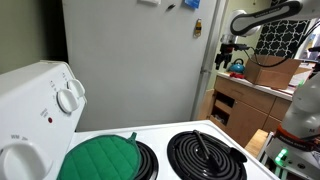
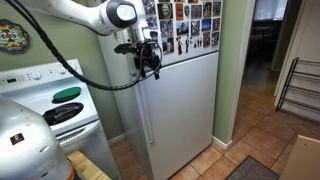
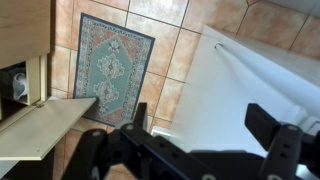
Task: Open the bottom fridge door
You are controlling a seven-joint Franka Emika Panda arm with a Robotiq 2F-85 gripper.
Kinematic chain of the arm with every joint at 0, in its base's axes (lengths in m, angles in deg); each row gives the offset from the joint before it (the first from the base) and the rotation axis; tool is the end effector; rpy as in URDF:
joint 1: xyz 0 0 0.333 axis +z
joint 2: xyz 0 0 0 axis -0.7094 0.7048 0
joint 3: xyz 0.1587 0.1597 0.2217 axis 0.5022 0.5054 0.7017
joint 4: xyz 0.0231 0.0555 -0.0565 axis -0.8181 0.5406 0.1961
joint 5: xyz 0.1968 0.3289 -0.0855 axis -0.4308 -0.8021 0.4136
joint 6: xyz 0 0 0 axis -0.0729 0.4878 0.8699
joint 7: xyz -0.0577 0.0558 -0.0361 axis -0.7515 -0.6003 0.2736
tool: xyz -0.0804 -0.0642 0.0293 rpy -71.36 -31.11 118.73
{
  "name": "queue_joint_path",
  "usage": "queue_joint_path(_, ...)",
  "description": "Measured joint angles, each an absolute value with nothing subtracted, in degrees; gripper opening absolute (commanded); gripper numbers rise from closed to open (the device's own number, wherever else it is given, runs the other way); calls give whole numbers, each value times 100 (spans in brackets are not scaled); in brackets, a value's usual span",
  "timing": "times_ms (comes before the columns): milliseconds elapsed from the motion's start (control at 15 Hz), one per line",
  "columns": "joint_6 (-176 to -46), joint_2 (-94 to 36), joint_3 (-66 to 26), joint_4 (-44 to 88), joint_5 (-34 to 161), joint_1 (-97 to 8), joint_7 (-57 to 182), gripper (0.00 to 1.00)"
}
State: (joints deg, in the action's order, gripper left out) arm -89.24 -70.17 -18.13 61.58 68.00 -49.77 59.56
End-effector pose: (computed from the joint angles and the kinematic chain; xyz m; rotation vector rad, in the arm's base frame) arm 0.4270 -0.0605 0.5193 3.0226 -0.1528 0.1269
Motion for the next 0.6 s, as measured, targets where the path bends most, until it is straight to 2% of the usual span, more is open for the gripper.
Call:
queue_joint_path(267, -9259, -7524, -1900, 6908, 6904, -5091, 5956, 100)
queue_joint_path(600, -9274, -7622, -1905, 6967, 6903, -5091, 5956, 100)
